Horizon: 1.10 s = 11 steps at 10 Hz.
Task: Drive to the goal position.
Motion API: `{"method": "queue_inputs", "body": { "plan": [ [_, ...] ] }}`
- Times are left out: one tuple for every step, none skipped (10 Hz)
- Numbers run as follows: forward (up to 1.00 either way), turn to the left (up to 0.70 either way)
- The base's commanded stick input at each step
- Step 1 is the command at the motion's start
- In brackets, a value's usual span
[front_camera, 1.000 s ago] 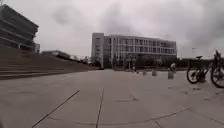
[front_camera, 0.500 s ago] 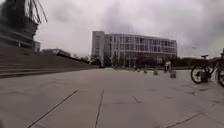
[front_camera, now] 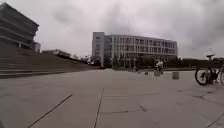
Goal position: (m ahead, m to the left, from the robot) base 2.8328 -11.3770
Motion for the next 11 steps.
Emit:
{"method": "queue_inputs", "body": {
  "plan": [
    [0.5,0.0],
    [0.5,0.0],
    [0.5,0.0],
    [0.5,0.0],
    [0.5,-0.03],
    [0.5,-0.5],
    [0.5,-0.5],
    [0.5,-0.5],
    [0.5,-0.5],
    [0.5,-0.5],
    [0.5,-0.5]
  ]
}}
